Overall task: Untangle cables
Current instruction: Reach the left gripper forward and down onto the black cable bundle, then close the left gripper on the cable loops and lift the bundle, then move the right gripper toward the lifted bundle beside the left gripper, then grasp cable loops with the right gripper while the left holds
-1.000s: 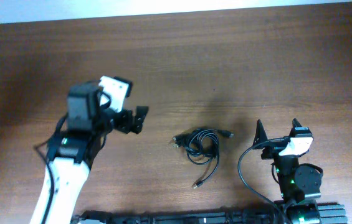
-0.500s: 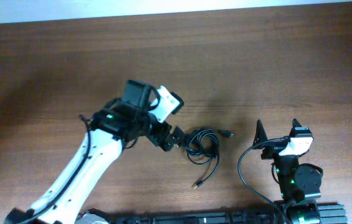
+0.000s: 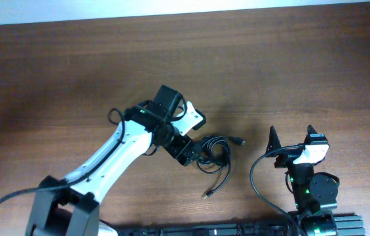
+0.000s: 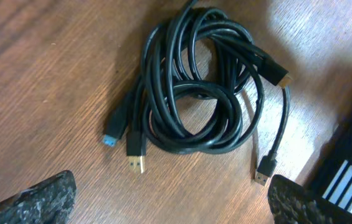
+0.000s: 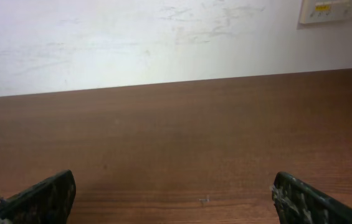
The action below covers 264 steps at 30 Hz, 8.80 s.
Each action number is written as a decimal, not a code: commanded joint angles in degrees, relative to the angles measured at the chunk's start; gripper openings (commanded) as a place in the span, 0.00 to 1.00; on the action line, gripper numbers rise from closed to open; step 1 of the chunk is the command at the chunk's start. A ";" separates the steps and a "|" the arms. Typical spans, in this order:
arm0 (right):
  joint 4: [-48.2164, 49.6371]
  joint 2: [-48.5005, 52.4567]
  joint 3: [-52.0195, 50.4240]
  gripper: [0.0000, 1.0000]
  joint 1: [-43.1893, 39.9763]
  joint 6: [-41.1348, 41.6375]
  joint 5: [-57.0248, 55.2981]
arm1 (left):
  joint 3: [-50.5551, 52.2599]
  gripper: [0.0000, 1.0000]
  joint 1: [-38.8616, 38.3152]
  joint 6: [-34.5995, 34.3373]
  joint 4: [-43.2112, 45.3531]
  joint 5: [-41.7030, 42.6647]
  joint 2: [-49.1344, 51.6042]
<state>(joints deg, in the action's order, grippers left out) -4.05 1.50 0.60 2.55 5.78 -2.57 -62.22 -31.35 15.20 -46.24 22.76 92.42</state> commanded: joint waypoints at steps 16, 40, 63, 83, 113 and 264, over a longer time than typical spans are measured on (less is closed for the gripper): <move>-0.44 -0.39 -0.28 0.99 -0.33 -0.26 -0.72 | -1.05 0.99 -7.82 -0.28 11.78 -10.84 7.98; -0.44 -0.39 -0.28 0.99 -0.33 -0.24 -0.72 | -0.83 0.99 -8.00 -0.09 17.73 -15.34 12.70; -0.44 -0.39 -0.28 0.99 -0.33 -0.24 -0.72 | -0.83 0.99 -7.98 -0.11 4.02 -17.44 13.46; -0.44 -0.39 -0.28 0.99 -0.33 -0.24 -0.72 | -0.55 0.66 -7.98 -0.13 11.54 -16.61 20.94; -0.44 -0.39 -0.28 0.99 -0.33 -0.26 -0.74 | -11.89 0.00 -7.98 -0.17 18.84 -16.59 2.95; -27.65 46.66 45.22 0.04 -0.33 6.69 49.05 | -11.89 0.00 -7.98 -17.59 24.48 -1.60 -11.34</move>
<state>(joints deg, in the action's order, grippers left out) -33.04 48.34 44.80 2.33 13.30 42.26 -72.77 -39.16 -1.56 -21.63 22.33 82.24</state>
